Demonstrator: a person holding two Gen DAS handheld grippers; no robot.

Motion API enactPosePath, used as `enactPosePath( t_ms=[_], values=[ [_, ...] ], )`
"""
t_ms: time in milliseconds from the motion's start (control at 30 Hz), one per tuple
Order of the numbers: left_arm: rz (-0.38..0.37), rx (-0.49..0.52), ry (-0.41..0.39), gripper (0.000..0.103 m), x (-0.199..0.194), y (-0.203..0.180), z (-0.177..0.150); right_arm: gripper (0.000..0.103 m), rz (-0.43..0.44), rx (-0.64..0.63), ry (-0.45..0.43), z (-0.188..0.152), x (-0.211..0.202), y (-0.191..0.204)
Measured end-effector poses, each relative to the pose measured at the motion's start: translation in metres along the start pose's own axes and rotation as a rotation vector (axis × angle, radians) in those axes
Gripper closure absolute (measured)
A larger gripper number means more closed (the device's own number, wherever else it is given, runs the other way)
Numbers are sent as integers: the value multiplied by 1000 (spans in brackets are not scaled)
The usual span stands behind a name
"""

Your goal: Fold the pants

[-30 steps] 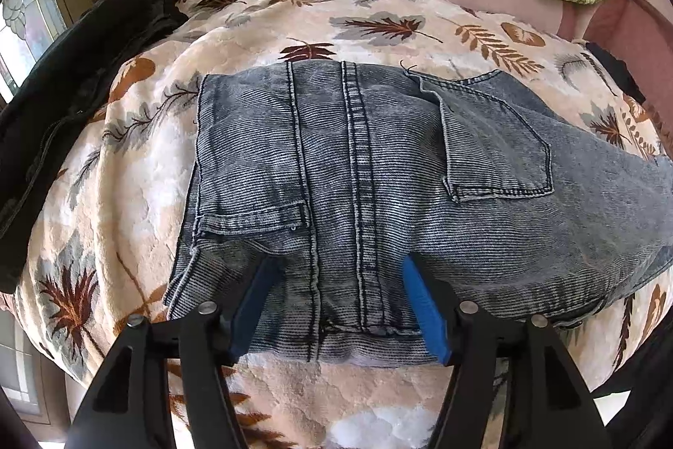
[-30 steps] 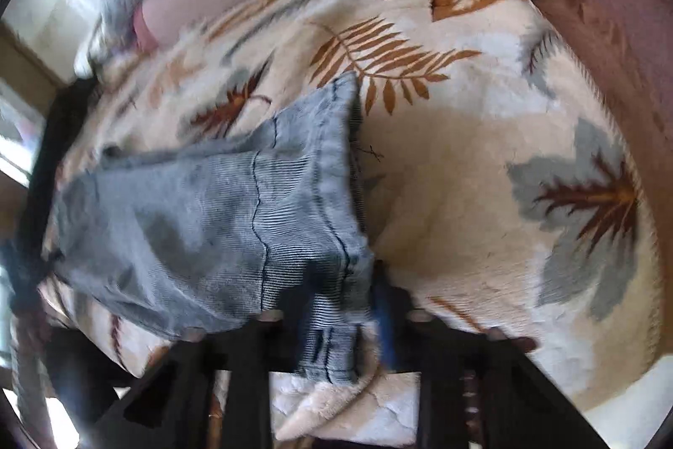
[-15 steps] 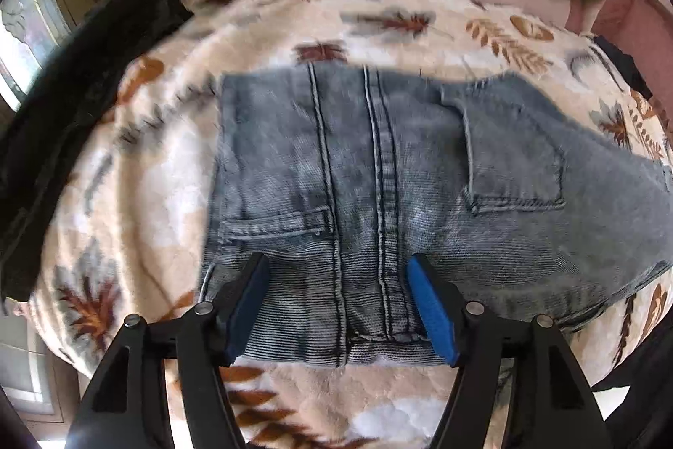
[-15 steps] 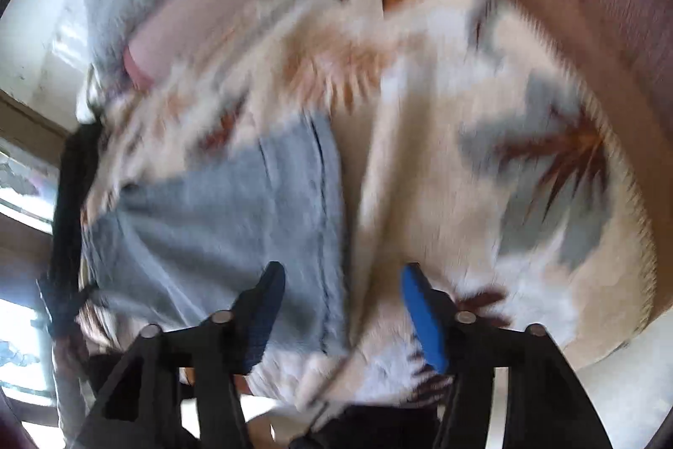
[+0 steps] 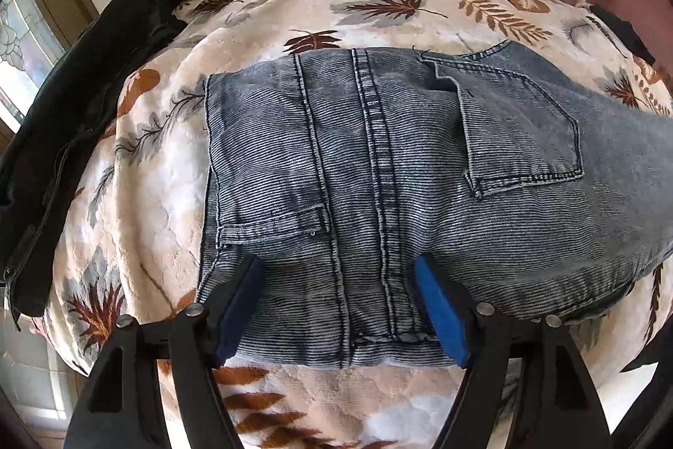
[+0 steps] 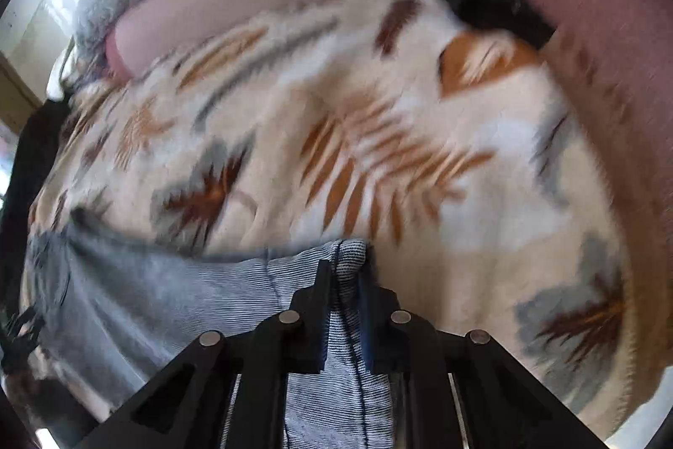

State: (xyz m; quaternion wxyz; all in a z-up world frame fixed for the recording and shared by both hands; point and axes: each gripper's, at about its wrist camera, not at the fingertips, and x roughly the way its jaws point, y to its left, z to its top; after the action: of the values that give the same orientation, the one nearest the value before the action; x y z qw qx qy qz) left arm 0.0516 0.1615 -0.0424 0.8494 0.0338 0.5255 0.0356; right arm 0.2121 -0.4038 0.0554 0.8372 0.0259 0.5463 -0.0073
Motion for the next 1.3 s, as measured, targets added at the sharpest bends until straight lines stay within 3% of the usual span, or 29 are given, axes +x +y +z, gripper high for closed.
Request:
enactPosePath(
  t_ms=[100, 167, 267, 333, 367, 433, 500, 533, 600, 633, 667, 733, 833, 900, 967, 1000, 1033, 1067, 1133, 1200, 1233, 1267, 1300],
  values=[
    [0, -1, 3, 25, 1, 2, 1, 84, -13, -26, 78, -8, 26, 3],
    [-2, -2, 5, 25, -4, 1, 3, 73, -33, -15, 58, -11, 19, 2],
    [7, -35, -36, 25, -21, 6, 6, 70, 0, 39, -27, -14, -19, 4],
    [-1, -58, -91, 25, -39, 7, 7, 67, 111, 77, -59, -22, -49, 13],
    [-27, -69, -136, 25, -49, 6, 8, 62, 184, 86, -50, -30, -58, 20],
    [-35, -65, -166, 25, -53, 1, 7, 56, 251, 69, -21, -45, -60, 38],
    [36, -44, -86, 25, -29, -12, 3, 46, 287, 51, 31, -69, -42, 60],
    [53, -27, -26, 25, -14, -16, 1, 44, 263, 32, 79, -81, -28, 67],
    [53, -67, -20, 24, -2, -15, -2, 45, 192, 13, 184, -104, 9, 73],
    [49, -81, -11, 28, -6, -13, 1, 45, 195, 17, 131, -105, 2, 72],
    [39, -111, -30, 29, -18, -10, 7, 45, 220, 46, 119, -101, -6, 71],
    [49, -158, -120, 29, -46, -7, 23, 45, 395, 199, 22, -89, -40, 50],
    [248, -162, -195, 29, -80, -24, 64, 42, 595, 507, -92, -77, -67, -2],
    [322, -70, -236, 29, -101, -59, 92, 42, 728, 729, -135, -84, -73, -42],
    [352, 92, -332, 29, -127, -114, 104, 42, 764, 827, -203, -98, -88, -66],
    [334, 193, -378, 29, -140, -149, 107, 42, 732, 902, -265, -116, -105, -86],
    [261, 306, -425, 29, -154, -192, 105, 42, 664, 952, -298, -131, -119, -100],
    [163, 387, -448, 29, -164, -221, 103, 42, 534, 992, -322, -148, -139, -119],
    [-127, 568, -456, 29, -185, -289, 92, 42, 265, 975, -389, -175, -179, -152],
    [-364, 776, -364, 29, -198, -370, 74, 42, -10, 1069, -434, -212, -214, -195],
    [-415, 865, -317, 29, -199, -403, 65, 42, -57, 1151, -451, -235, -226, -218],
    [-398, 959, -303, 29, -199, -443, 49, 42, -71, 1251, -465, -260, -234, -242],
    [-301, 1065, -341, 29, -197, -485, 26, 42, -84, 1371, -459, -294, -242, -271]
  ],
)
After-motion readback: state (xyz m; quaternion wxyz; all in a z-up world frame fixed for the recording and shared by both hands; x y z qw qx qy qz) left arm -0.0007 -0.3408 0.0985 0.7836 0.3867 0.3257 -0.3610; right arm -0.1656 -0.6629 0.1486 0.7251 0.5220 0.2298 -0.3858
